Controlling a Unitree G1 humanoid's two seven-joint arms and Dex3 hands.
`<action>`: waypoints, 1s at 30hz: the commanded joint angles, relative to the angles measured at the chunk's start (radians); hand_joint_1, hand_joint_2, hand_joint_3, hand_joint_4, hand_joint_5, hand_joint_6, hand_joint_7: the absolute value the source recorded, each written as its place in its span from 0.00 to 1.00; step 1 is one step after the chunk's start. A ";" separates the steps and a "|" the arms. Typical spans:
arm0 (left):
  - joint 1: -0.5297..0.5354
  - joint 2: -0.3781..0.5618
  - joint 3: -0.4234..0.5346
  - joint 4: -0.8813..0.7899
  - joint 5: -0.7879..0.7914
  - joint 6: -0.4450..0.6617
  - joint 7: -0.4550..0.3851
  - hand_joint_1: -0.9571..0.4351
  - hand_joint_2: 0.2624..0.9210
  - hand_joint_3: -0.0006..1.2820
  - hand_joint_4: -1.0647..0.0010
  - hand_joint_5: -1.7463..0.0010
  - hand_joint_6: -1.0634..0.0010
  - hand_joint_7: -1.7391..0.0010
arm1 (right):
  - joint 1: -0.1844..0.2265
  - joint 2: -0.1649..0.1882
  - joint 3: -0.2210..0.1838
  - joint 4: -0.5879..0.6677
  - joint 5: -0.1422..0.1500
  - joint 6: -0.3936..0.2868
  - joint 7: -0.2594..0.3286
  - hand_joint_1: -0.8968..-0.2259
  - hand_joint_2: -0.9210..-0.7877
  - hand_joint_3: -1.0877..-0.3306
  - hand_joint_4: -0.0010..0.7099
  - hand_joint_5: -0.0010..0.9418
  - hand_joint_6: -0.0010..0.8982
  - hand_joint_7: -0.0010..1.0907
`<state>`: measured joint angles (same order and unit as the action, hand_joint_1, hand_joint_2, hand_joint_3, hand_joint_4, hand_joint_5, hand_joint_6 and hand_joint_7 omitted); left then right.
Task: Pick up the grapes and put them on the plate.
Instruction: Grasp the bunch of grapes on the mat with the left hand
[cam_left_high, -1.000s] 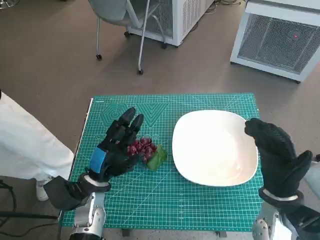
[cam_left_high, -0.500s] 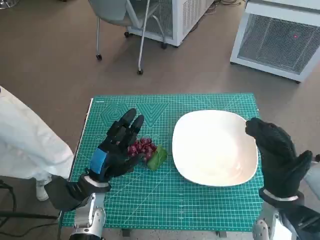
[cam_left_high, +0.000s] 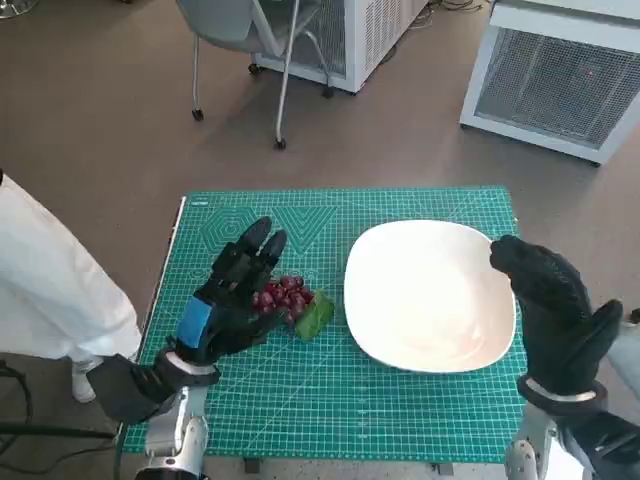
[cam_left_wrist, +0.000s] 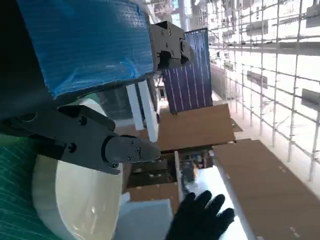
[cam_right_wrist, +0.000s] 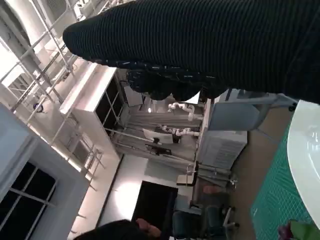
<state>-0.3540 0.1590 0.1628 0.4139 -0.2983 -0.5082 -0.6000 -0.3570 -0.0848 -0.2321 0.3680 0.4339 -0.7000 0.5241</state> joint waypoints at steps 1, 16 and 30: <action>0.015 0.062 -0.016 -0.056 0.154 -0.025 0.093 0.50 1.00 0.10 0.80 1.00 0.83 0.86 | 0.021 0.002 0.000 0.009 0.002 0.002 0.003 0.75 0.00 0.63 0.63 0.42 0.22 0.79; 0.104 0.211 -0.178 -0.424 1.160 0.310 0.489 0.39 0.67 0.00 0.84 1.00 0.70 0.98 | 0.008 -0.002 0.000 0.016 0.002 0.009 0.004 0.75 0.00 0.62 0.63 0.42 0.21 0.79; 0.076 0.193 -0.264 -0.390 1.157 0.475 0.406 0.44 0.64 0.00 0.86 1.00 0.69 1.00 | 0.012 -0.003 -0.001 0.008 0.013 0.016 0.011 0.75 0.00 0.62 0.63 0.43 0.20 0.80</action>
<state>-0.2840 0.3351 -0.0815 0.0395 0.8540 -0.0635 -0.1928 -0.3691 -0.0858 -0.2319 0.3677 0.4373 -0.6987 0.5270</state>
